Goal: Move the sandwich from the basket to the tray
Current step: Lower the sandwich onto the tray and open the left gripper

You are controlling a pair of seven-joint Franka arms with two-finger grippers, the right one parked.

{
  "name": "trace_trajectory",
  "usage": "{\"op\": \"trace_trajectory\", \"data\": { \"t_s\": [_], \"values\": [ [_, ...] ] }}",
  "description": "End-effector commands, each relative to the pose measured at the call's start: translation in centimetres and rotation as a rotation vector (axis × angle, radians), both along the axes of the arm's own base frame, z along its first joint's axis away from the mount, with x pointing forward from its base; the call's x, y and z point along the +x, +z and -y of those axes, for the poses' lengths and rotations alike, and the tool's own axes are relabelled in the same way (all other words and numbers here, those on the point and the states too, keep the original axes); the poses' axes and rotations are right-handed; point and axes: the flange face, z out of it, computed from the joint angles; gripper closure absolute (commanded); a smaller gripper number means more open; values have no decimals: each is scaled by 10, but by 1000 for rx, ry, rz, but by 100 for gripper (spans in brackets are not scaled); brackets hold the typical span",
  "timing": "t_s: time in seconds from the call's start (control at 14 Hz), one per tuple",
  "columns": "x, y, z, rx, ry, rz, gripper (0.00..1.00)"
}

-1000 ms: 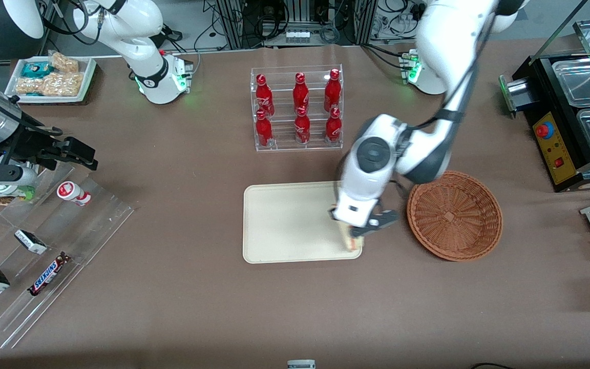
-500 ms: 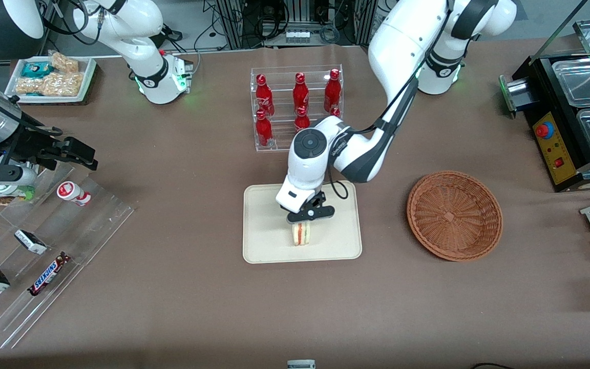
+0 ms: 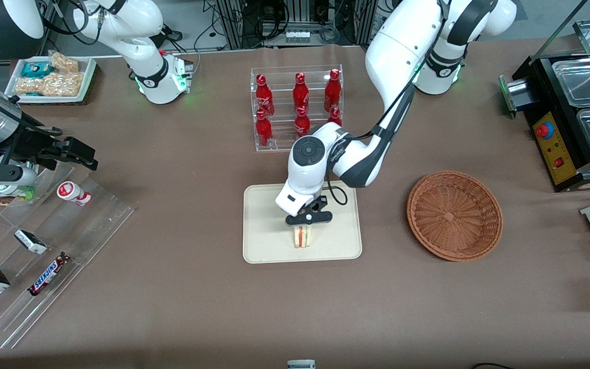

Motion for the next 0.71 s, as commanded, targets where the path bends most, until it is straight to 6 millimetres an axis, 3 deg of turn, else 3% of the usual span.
{"op": "trace_trajectory", "data": {
  "t_s": [0.0,0.07,0.36,0.5,0.64],
  "values": [
    [1,38,2,1,-12,13,0],
    [2,55,-2,9,-9,7,0],
    [4,162,-39,37,17,14,0],
    [17,204,-85,57,79,-11,0],
    [31,225,-138,83,123,-58,0]
  ]
}}
